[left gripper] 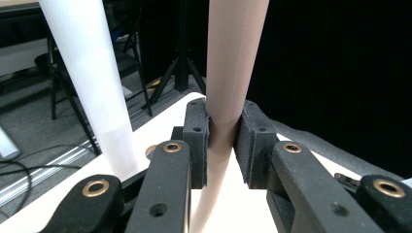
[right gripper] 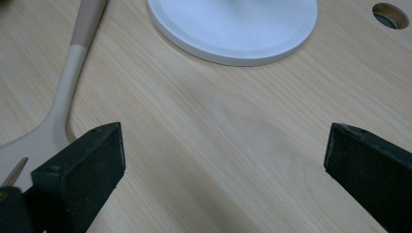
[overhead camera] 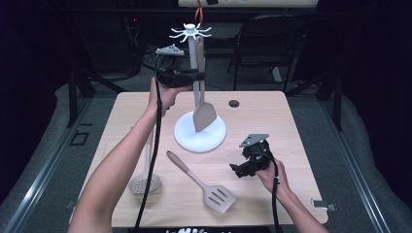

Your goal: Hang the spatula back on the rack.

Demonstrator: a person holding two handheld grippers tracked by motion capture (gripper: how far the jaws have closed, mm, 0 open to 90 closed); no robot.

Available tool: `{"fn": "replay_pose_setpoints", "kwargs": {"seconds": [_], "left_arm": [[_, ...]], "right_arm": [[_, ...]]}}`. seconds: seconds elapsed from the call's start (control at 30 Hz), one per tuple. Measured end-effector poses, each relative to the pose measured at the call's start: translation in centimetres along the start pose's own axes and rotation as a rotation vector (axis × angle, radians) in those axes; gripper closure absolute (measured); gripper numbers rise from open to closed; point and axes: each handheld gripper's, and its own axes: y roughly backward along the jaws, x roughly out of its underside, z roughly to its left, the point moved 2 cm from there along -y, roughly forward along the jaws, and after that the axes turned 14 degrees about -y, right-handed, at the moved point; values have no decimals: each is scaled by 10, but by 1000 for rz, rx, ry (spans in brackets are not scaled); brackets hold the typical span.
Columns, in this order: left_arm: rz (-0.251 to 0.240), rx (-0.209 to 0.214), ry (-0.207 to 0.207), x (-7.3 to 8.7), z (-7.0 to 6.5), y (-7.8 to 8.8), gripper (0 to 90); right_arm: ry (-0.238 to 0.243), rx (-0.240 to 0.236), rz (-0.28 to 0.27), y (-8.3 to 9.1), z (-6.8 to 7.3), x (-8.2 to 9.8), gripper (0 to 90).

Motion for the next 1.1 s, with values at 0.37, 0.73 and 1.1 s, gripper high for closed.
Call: {"fn": "replay_pose_setpoints", "kwargs": {"seconds": [0.37,0.73,1.1], "left_arm": [[-21,44,44,7,6,-3,760],[-12,-22,68,12,18,0,739],[-14,-19,76,14,16,1,729]], "right_arm": [[1,-3,0,-1,1,1,11],[9,-3,17,-2,1,1,11],[13,-6,26,-3,1,2,12]]}}
